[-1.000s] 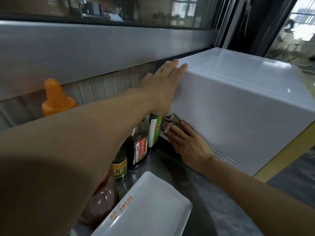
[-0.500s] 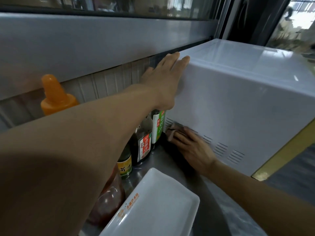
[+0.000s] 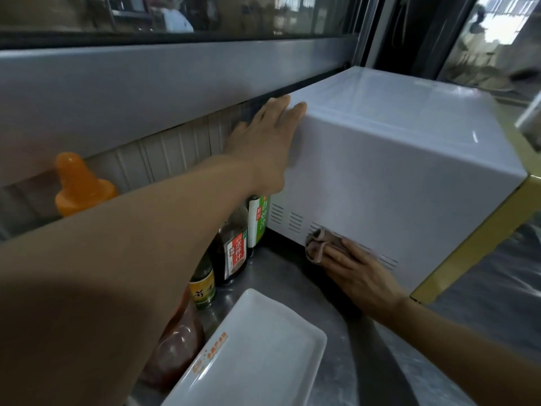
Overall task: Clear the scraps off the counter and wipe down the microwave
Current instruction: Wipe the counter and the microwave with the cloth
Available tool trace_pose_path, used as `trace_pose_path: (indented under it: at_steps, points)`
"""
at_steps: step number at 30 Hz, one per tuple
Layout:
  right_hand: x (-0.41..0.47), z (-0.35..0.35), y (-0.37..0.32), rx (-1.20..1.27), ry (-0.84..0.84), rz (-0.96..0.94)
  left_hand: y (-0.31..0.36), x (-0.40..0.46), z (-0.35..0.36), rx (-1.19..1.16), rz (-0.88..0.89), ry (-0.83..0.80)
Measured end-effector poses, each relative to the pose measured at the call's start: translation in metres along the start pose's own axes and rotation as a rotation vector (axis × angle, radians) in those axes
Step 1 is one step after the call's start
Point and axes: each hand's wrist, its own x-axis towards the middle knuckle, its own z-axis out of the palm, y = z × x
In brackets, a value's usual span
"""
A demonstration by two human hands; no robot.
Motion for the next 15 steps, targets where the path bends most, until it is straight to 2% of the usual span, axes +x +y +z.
trace_pose_path:
  at_steps: [5,9,13,15]
  points:
    - [0.06,-0.022,-0.012,0.054,0.152,0.075,0.002,0.0,-0.002,0.055,-0.012,0.004]
    - [0.04,-0.014,-0.011,0.03,0.236,0.134,0.006,0.001,-0.006,0.096,-0.029,-0.021]
    - [-0.024,0.023,-0.005,-0.048,0.025,0.07,0.016,-0.002,-0.007,0.125,-0.087,-0.041]
    - [-0.064,0.041,-0.001,-0.091,0.005,0.061,0.025,-0.006,-0.006,0.126,-0.131,-0.024]
